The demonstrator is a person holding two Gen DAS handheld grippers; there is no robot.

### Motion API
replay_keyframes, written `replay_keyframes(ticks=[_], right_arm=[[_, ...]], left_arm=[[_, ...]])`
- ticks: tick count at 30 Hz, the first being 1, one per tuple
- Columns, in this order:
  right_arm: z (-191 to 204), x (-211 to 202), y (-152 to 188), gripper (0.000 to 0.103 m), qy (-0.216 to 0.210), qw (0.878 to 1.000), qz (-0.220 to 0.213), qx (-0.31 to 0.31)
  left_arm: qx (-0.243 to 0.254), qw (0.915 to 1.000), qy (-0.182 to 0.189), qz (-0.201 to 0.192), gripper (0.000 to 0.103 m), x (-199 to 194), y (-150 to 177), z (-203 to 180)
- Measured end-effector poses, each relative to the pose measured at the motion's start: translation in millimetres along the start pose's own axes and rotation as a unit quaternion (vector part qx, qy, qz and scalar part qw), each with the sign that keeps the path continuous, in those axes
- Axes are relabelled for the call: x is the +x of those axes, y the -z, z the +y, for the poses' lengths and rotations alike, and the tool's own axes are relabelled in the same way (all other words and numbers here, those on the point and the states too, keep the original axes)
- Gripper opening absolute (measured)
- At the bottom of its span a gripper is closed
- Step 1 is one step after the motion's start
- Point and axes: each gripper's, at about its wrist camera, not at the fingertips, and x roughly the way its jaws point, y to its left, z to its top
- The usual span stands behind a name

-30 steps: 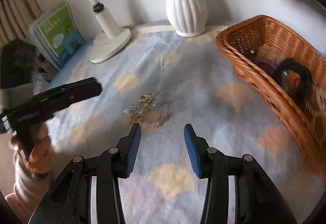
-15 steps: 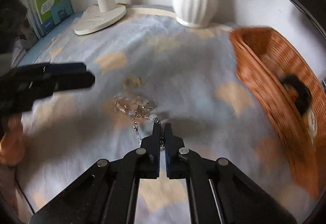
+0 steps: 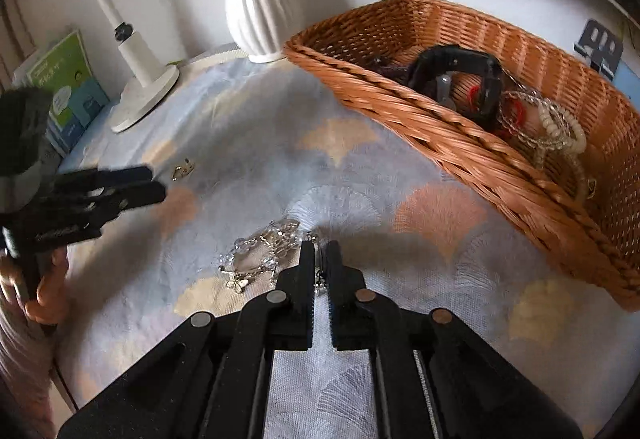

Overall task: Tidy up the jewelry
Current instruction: 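Grasp the gold charm with the left tool while the right grasps the silver chain bracelet, then carry the charm and chain bracelet into the wicker basket and open both tools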

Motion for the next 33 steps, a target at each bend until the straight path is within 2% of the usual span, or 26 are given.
replay_keyframes(ticks=[3, 5, 7, 9, 13, 14, 15, 19, 24, 27, 33], right_arm=[[6.1, 1.3, -0.2, 0.011, 0.005, 1.0, -0.001, -0.008], [6.4, 2.2, -0.3, 0.013, 0.001, 1.0, -0.002, -0.009], [7.0, 5.3, -0.2, 0.016, -0.003, 1.0, -0.002, -0.009], [8.8, 6.3, -0.5, 0.018, -0.002, 1.0, -0.003, -0.012], [21.3, 12.1, -2.6, 0.018, 0.027, 0.999, -0.004, -0.038], [24.3, 12.2, -1.9, 0.015, 0.038, 0.998, -0.004, -0.046], [26.3, 12.6, -1.1, 0.005, 0.038, 0.998, -0.002, -0.052], [28.8, 0.6, 5.5, 0.004, 0.027, 0.998, -0.009, -0.06], [24.9, -34.2, 15.9, 0.004, -0.013, 0.999, -0.015, -0.042], [22.2, -61.7, 19.4, 0.004, -0.025, 0.999, -0.028, -0.03], [6.6, -119.8, 21.8, 0.004, -0.024, 0.997, -0.069, 0.001]], left_arm=[[0.02, 0.9997, -0.006, 0.008, 0.046, 10.3, -8.4, -3.9], [0.042, 0.9989, -0.019, 0.004, 0.037, 15.3, -11.1, -10.6], [0.059, 0.998, -0.024, 0.0, 0.02, 17.7, -11.8, -17.1], [0.062, 0.9977, -0.026, -0.005, 0.013, 18.8, -10.8, -18.3], [0.056, 0.9983, -0.017, -0.009, 0.011, 16.7, -7.9, -19.4], [0.052, 0.9985, -0.011, -0.01, 0.011, 15.7, -7.6, -18.7], [0.05, 0.9987, -0.006, -0.013, 0.011, 13.4, -7.0, -18.7], [0.027, 0.998, 0.048, -0.029, 0.011, -10.3, -3.8, -16.4], [0.002, 0.9921, 0.113, -0.054, 0.011, -45.3, -5.0, -14.7], [-0.009, 0.9848, 0.158, -0.071, 0.011, -69.2, -9.2, -17.0], [0.01, 0.981, 0.169, -0.093, 0.011, -102.0, -20.3, -41.5]])
